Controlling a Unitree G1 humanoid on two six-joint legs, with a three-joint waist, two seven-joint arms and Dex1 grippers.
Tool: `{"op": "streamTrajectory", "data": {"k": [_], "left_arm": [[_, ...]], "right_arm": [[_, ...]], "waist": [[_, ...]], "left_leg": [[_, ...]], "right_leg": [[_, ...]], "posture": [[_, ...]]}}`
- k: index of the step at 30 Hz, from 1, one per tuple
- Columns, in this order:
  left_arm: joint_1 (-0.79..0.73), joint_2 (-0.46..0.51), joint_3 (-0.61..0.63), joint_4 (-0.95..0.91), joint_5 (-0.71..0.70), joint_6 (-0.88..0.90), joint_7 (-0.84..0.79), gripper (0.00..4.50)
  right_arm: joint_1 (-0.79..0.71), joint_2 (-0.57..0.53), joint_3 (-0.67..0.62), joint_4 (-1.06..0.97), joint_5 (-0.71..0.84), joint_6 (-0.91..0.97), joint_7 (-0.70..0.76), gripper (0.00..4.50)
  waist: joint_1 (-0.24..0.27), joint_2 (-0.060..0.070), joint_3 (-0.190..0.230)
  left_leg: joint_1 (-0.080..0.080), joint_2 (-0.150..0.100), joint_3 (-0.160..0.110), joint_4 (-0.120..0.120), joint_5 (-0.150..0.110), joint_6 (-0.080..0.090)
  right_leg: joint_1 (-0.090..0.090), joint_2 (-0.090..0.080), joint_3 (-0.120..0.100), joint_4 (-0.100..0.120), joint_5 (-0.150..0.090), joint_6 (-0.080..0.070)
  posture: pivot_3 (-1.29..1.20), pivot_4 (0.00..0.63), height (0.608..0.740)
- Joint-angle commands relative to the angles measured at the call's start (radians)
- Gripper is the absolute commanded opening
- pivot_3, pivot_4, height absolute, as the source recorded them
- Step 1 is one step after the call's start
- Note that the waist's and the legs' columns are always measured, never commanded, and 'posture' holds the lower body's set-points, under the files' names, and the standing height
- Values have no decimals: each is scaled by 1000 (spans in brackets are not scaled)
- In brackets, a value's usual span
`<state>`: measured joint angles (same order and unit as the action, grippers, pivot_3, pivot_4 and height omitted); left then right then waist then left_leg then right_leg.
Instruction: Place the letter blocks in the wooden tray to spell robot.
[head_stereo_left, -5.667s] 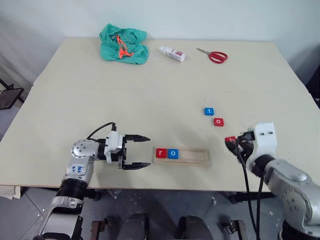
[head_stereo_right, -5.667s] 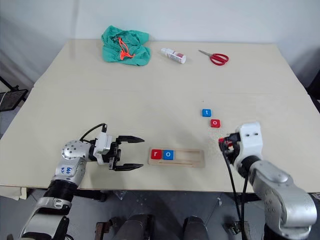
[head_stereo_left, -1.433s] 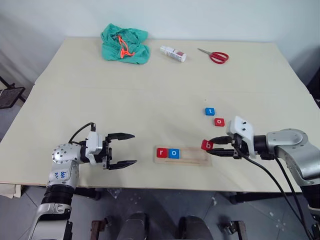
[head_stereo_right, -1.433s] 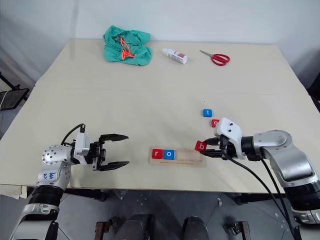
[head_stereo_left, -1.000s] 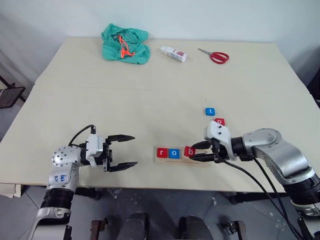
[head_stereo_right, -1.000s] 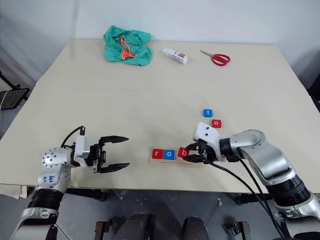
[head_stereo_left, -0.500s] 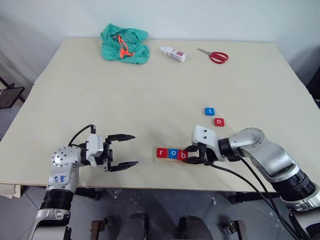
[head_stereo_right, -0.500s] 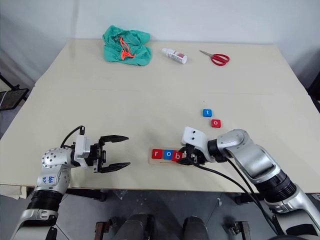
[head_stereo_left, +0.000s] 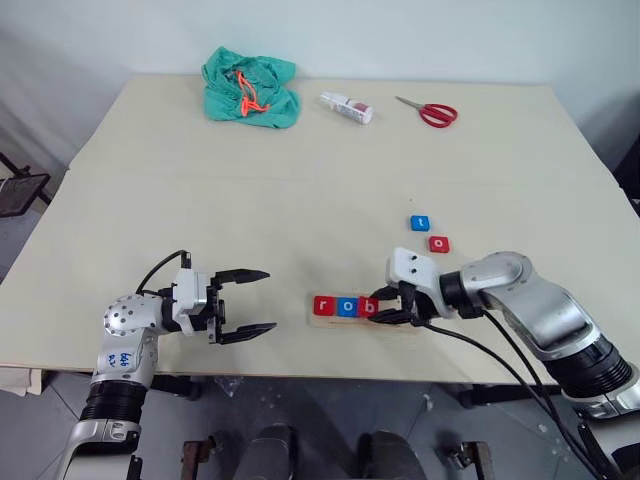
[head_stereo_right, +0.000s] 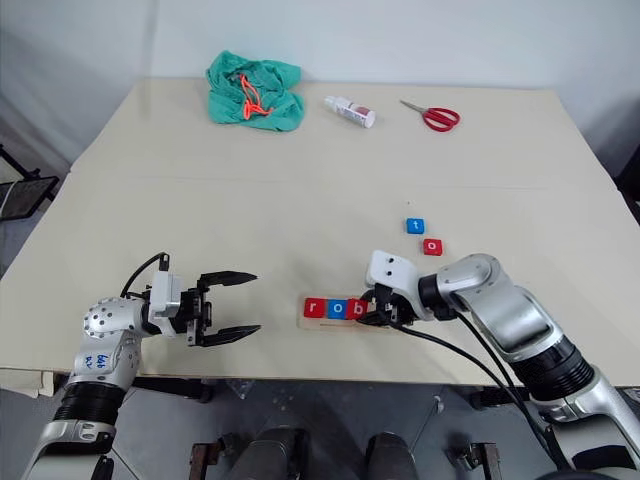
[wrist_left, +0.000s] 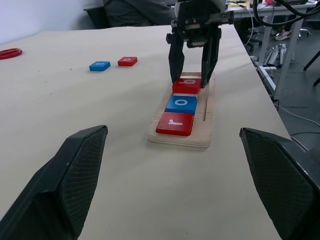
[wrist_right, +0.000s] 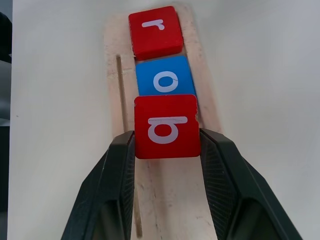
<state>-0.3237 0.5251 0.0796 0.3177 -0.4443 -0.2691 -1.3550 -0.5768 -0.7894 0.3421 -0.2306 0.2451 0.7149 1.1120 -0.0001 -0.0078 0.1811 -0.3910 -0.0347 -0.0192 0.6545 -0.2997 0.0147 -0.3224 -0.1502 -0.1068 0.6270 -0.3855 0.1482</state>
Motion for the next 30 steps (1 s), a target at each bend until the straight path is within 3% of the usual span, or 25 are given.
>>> {"op": "streamTrajectory", "data": {"k": [1,12,20,30], "left_arm": [[2,4,9,-28,-12,-4,-2,4500],[-8,4,10,-16,-9,-11,-3,4500],[-14,5,11,-11,-6,-13,1,4500],[-26,-6,3,11,-1,-20,1,4500]], "right_arm": [[0,-16,-31,-20,7,-21,13,1464],[6,-2,-8,6,-19,-40,10,1464],[-1,-2,-18,-6,-17,-32,16,4317],[89,-63,-195,-110,76,76,-32,4457]], "waist": [[-1,0,0],[-1,0,0],[-1,0,0],[6,0,0]], "left_leg": [[0,0,0,0,0,0],[0,0,0,0,0,0],[0,0,0,0,0,0],[0,0,0,0,0,0]], "right_leg": [[0,0,0,0,0,0],[0,0,0,0,0,0],[0,0,0,0,0,0],[0,0,0,0,0,0]], "posture": [[0,150,740],[0,150,740],[0,150,740],[0,150,740]]}}
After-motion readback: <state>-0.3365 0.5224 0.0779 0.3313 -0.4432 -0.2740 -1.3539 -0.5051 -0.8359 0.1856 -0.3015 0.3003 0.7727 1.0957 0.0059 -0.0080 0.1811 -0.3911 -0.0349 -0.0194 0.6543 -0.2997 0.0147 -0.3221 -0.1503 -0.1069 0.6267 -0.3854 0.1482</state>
